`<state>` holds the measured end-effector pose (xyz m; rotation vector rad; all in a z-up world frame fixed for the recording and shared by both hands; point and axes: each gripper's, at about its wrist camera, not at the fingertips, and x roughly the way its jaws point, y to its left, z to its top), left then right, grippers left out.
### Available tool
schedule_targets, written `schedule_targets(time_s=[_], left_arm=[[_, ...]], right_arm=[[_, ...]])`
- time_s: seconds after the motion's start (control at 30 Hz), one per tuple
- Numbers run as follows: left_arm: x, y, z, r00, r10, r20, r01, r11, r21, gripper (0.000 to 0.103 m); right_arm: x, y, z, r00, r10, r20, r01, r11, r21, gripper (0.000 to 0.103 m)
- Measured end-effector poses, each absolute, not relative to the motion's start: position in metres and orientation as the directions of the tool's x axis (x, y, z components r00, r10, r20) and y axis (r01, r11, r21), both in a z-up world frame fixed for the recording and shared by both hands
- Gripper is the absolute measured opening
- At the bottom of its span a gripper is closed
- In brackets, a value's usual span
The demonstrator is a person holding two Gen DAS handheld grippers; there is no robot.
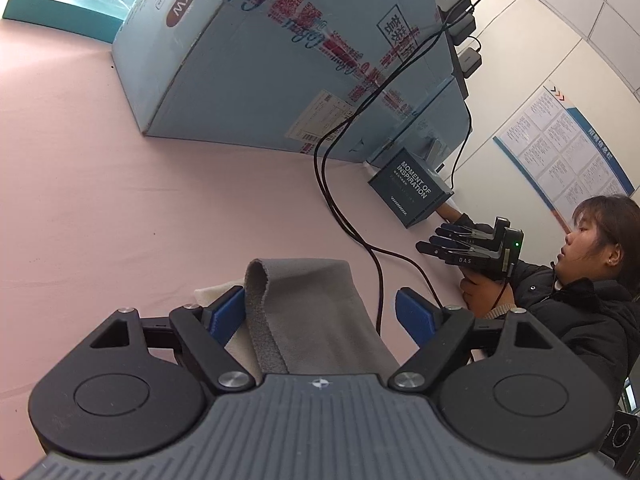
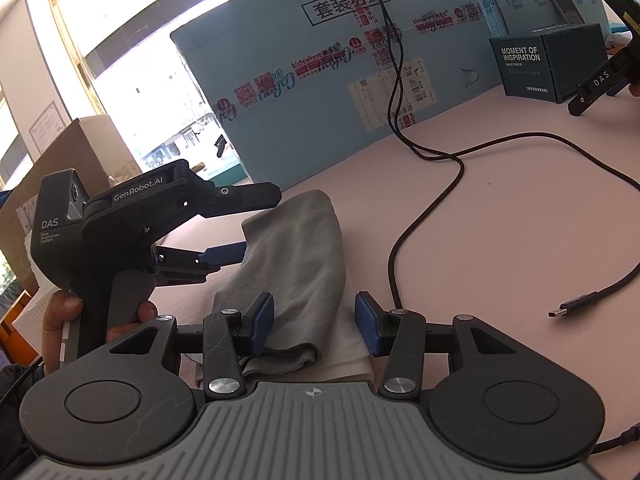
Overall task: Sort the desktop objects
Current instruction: 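Grasp the grey cloth with the left gripper, then lift the grey cloth with the left gripper off the white pad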
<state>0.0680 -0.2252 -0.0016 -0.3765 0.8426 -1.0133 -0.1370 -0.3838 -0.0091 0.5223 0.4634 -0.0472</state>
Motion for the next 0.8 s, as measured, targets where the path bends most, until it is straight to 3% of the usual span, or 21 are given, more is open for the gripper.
schedule_targets(time_s=[0.07, 0.13, 0.23, 0.3, 0.53, 0.8], left_arm=[[0.067, -0.229, -0.003, 0.234, -0.865, -0.444, 0.594, 0.489, -0.639, 0.072], [0.068, -0.233, -0.005, 0.21, -0.865, -0.455, 0.589, 0.484, -0.648, 0.048], [0.069, -0.232, -0.008, 0.226, -0.848, -0.479, 0.565, 0.514, -0.645, 0.026], [0.071, -0.231, -0.01, 0.243, -0.836, -0.492, 0.548, 0.537, -0.642, 0.018], [0.064, -0.217, -0.01, 0.326, -0.814, -0.481, 0.511, 0.579, -0.635, 0.013], [0.05, -0.18, -0.018, 0.499, -0.72, -0.483, 0.269, 0.658, -0.703, 0.013]], right_arm=[[-0.136, -0.384, -0.009, 0.895, 0.074, -0.44, 0.158, 0.869, 0.469, 0.045], [-0.136, -0.384, -0.009, 0.894, 0.075, -0.441, 0.159, 0.869, 0.47, 0.045], [-0.135, -0.385, -0.01, 0.895, 0.079, -0.44, 0.158, 0.865, 0.476, 0.045], [-0.135, -0.386, -0.01, 0.896, 0.082, -0.437, 0.158, 0.86, 0.485, 0.045], [-0.141, -0.394, -0.011, 0.916, 0.083, -0.392, 0.157, 0.825, 0.542, 0.046], [-0.155, -0.395, -0.002, 0.961, 0.097, -0.26, 0.069, 0.823, 0.564, 0.046]])
